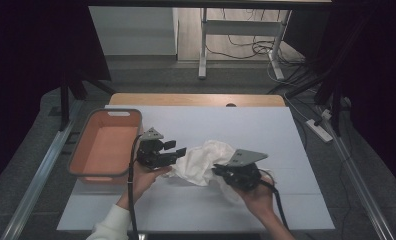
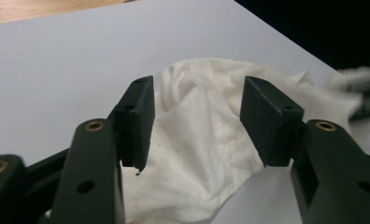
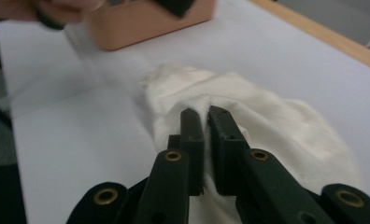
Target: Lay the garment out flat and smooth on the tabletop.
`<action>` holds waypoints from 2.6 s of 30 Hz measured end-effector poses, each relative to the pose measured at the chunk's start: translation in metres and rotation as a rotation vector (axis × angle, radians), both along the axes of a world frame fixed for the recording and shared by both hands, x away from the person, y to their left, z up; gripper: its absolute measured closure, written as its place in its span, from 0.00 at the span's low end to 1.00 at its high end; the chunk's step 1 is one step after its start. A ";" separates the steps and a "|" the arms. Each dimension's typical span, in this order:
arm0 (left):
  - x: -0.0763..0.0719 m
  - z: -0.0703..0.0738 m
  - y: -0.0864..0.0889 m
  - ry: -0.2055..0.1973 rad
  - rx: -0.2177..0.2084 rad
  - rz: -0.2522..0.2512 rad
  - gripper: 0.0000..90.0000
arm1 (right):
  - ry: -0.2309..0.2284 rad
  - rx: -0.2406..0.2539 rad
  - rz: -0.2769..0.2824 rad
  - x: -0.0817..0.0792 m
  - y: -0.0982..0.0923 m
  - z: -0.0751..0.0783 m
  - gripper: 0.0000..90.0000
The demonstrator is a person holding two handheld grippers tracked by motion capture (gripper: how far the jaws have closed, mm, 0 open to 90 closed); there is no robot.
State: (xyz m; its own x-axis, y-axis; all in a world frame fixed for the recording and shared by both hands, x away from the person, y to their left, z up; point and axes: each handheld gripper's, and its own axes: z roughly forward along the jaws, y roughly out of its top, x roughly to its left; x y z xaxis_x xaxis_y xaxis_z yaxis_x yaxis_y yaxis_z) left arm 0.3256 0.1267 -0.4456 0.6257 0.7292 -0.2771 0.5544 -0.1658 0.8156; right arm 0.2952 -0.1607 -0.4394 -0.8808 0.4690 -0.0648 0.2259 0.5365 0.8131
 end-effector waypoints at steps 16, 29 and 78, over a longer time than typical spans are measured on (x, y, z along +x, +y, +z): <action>-0.005 0.000 -0.012 -0.008 0.021 -0.046 0.44 | 0.092 0.039 0.175 -0.029 0.043 -0.021 0.54; -0.014 -0.003 -0.035 0.003 0.056 -0.122 0.43 | 0.016 0.028 -0.084 -0.002 -0.056 -0.020 0.44; -0.091 -0.072 -0.068 0.155 0.316 -0.297 0.40 | 0.111 -0.121 -0.010 0.014 -0.074 -0.058 0.44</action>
